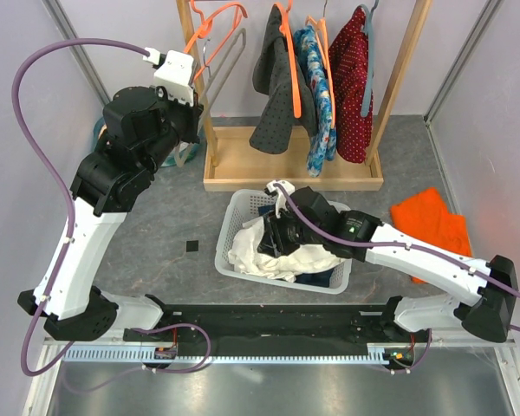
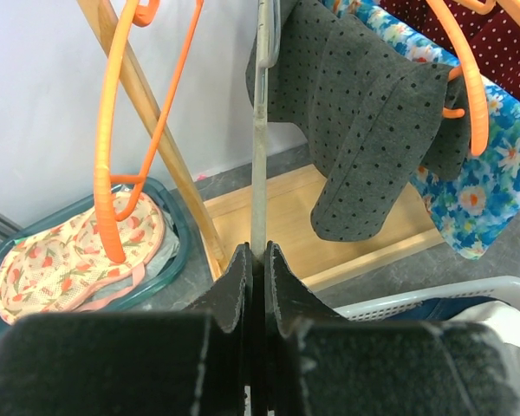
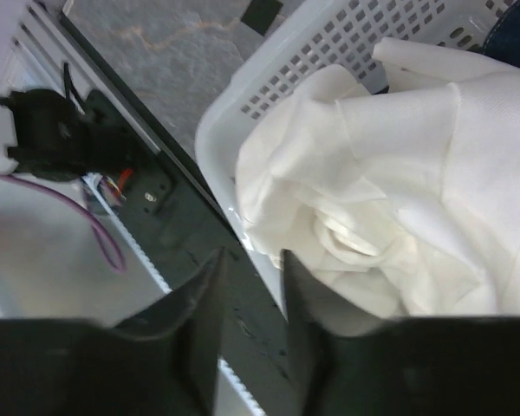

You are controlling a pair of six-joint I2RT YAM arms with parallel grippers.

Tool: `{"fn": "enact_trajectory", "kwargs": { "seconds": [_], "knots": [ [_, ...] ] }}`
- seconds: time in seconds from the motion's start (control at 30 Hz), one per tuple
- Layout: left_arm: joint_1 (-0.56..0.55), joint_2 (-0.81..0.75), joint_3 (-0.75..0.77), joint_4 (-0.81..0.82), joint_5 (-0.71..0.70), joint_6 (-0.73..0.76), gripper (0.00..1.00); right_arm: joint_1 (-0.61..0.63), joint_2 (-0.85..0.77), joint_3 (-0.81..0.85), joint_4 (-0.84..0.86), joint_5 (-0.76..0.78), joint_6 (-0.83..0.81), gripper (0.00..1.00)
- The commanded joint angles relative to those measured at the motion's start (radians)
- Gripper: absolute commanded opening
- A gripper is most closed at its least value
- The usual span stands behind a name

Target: Remove the skirt from the hanger

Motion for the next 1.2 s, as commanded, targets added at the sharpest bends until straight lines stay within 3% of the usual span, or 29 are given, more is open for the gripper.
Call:
{"fn": "enact_trajectory", "kwargs": {
  "seconds": [0.0, 0.07, 0.27, 0.47, 0.63, 0.77, 1.17],
  "knots": [
    [0.002, 0.008, 0.043, 0.082, -0.037, 0.037, 0.02, -0.001, -0.008, 0.077, 0.060, 0.066, -0.015, 0.08],
    [0.002, 0.030, 0.055, 0.096, -0.044, 0.043, 0.02, -0.001, 0.012, 0.066, 0.141, 0.113, -0.028, 0.01],
    [0.004, 0.144, 0.155, 0.121, -0.086, 0.067, 0.02, -0.038, 0.156, -0.047, 0.324, 0.211, -0.036, 0.01],
    [0.028, 0.273, 0.285, 0.179, -0.110, 0.115, 0.02, -0.086, 0.210, -0.302, 0.571, 0.191, 0.043, 0.00],
    [0.134, 0.443, 0.452, 0.159, -0.025, 0.118, 0.02, -0.089, 0.215, -0.487, 0.735, 0.168, 0.117, 0.00],
    [0.171, 0.523, 0.560, 0.148, 0.032, 0.135, 0.02, -0.089, 0.183, -0.569, 0.807, 0.143, 0.165, 0.00],
    [0.197, 0.600, 0.589, 0.159, 0.183, 0.136, 0.02, -0.089, 0.066, -0.668, 0.856, 0.122, 0.186, 0.00]
  ]
}}
